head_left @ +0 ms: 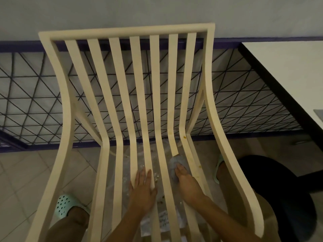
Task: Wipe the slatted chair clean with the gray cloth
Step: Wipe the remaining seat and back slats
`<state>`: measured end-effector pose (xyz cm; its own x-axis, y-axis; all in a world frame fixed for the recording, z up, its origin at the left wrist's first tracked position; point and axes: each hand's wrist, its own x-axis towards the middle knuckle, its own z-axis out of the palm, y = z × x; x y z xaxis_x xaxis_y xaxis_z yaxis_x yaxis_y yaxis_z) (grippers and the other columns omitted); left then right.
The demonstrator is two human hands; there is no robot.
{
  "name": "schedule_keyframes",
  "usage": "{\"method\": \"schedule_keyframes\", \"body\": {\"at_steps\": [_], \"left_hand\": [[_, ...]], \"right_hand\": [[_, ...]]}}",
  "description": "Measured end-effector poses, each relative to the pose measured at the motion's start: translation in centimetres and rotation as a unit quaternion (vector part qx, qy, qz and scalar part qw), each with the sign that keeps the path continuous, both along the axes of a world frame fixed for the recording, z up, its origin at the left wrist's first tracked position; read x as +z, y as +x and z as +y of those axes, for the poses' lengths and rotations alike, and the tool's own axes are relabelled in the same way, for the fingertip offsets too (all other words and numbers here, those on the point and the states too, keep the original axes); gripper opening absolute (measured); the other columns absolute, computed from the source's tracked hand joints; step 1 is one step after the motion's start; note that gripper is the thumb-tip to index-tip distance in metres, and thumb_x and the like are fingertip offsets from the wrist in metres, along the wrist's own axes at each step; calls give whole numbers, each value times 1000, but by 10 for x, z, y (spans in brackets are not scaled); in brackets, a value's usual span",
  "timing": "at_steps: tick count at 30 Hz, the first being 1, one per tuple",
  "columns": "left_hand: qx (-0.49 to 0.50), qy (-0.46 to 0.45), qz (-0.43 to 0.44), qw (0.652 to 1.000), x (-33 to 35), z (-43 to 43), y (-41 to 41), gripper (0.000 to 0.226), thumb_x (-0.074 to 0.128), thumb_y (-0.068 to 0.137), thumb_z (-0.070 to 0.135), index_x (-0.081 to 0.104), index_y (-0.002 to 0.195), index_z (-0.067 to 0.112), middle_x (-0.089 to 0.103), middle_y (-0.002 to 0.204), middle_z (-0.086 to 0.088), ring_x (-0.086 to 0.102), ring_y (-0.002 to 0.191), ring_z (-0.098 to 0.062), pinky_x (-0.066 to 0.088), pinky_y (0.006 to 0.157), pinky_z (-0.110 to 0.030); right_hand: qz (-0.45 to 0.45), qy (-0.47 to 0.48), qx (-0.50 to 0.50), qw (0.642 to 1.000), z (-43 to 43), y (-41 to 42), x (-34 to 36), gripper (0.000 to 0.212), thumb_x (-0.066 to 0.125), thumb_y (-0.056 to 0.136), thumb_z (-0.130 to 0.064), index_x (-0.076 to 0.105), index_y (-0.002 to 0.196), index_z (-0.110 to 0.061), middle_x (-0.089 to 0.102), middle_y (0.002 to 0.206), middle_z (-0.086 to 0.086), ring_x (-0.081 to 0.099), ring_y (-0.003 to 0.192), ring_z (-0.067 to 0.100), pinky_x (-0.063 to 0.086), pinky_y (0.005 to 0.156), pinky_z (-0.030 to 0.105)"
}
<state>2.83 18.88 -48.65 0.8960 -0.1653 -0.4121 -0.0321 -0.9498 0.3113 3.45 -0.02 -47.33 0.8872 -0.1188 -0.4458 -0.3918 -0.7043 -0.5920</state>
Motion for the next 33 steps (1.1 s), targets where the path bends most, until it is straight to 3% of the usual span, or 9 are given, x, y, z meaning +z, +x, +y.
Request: {"method": "schedule_keyframes", "body": {"at_steps": [2,5,8,12,16,21,25,29,33], "left_hand": [[15,-2,-7,1000,-4,-3,4,69,23,98,57,-15,151,35,-22,160,4,-26,143,-13,-9,117,-55],[16,12,-50,999,-19,-4,-1,69,-3,88,68,-23,147,38,-27,158,6,-33,140,-11,-11,116,-56],[20,20,-67,997,-27,-3,-4,73,-15,82,71,-26,146,39,-26,158,6,-27,144,-14,-7,116,-55],[23,20,-79,996,-28,-3,-3,71,11,92,66,-25,147,39,-27,157,8,-26,144,-12,-14,111,-50],[25,21,-83,996,-28,-2,-5,72,17,92,64,-14,151,37,-17,160,6,-15,148,-16,-7,112,-52],[27,11,-77,997,-23,-2,-4,73,18,92,63,-20,149,39,-21,159,8,-18,147,-15,-11,113,-51],[23,13,-81,996,-25,-2,-5,73,20,92,65,-17,150,40,-20,159,9,-15,148,-14,-8,114,-50],[16,19,-71,997,-23,-1,-5,74,21,91,66,-4,154,36,0,162,4,-3,149,-18,-2,113,-52],[10,19,-71,997,-23,0,-5,74,5,86,68,-19,150,38,-15,161,7,-20,146,-13,-4,115,-51]], "right_hand": [[-46,-49,91,994,2,12,3,71,17,96,-50,23,151,-7,17,160,11,20,146,25,19,115,30],[-38,-100,113,988,3,44,-2,62,37,96,-4,11,153,-7,2,162,7,4,149,23,12,119,34],[-35,-172,144,974,7,80,-2,70,39,97,-6,-3,153,-5,-12,161,10,-8,149,23,10,120,32],[-15,-227,152,962,14,126,-8,69,35,100,-12,-11,151,-1,-17,159,15,-11,149,26,3,122,36],[-19,-248,167,954,19,131,-11,70,36,99,-7,-9,152,-4,-17,159,15,-9,149,29,13,121,39],[-97,-108,126,981,2,108,5,58,45,93,2,32,149,-10,18,160,4,16,148,25,18,118,37],[-69,-55,130,988,-5,69,15,50,47,90,3,53,137,-17,41,151,-3,36,140,21,30,115,35],[-31,12,69,997,-20,54,36,37,54,87,4,71,113,-16,68,118,5,62,111,19,44,88,7],[26,190,-44,980,-35,84,70,31,50,90,4,74,100,-13,72,96,6,68,94,20,56,78,28]]}}
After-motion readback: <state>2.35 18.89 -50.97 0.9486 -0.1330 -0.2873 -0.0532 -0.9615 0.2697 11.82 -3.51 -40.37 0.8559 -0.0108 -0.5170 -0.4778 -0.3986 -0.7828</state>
